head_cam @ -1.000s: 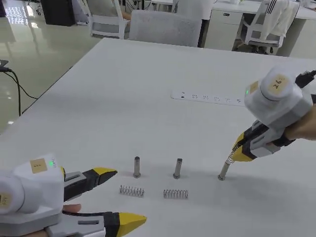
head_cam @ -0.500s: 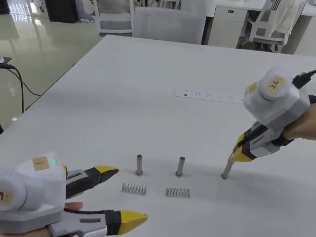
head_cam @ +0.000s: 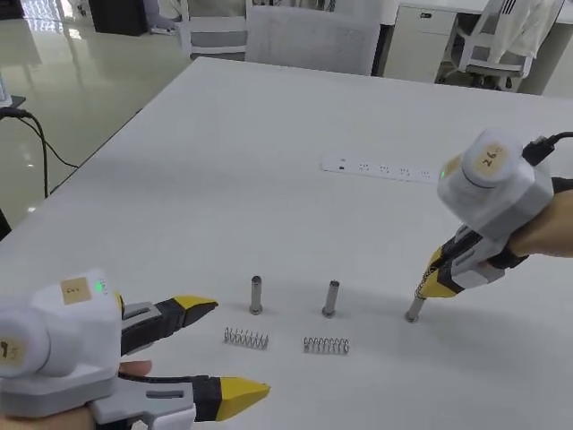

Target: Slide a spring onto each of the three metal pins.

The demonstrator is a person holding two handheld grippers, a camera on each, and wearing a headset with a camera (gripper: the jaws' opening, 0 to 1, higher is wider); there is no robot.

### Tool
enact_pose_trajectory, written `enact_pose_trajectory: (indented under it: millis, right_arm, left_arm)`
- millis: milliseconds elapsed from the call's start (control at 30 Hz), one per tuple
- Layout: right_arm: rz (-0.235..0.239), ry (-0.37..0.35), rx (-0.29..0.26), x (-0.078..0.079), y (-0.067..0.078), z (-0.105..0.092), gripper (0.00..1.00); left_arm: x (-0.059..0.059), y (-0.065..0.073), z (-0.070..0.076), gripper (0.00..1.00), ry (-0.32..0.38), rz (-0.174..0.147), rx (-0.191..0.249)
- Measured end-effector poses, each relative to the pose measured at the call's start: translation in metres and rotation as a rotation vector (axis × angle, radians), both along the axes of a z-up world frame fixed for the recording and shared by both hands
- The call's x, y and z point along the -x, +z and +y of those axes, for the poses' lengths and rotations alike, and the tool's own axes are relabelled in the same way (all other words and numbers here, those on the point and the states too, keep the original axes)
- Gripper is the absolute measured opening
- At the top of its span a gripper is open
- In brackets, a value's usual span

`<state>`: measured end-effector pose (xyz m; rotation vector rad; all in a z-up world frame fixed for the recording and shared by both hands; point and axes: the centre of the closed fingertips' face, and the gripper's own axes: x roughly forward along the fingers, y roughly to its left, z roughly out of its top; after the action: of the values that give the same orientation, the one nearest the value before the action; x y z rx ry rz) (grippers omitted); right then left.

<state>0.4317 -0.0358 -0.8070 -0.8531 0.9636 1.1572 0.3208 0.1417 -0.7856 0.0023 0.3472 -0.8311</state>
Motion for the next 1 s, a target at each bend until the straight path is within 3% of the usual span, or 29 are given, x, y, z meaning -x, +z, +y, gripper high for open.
enact_pose_trajectory:
  millis: [1000]
  right_arm:
    - [0.022,-0.031,0.035,-0.002,-0.032,-0.003,0.08]
  left_arm:
    - [-0.002,-0.001,0.001,0.66,0.009,0.002,0.001]
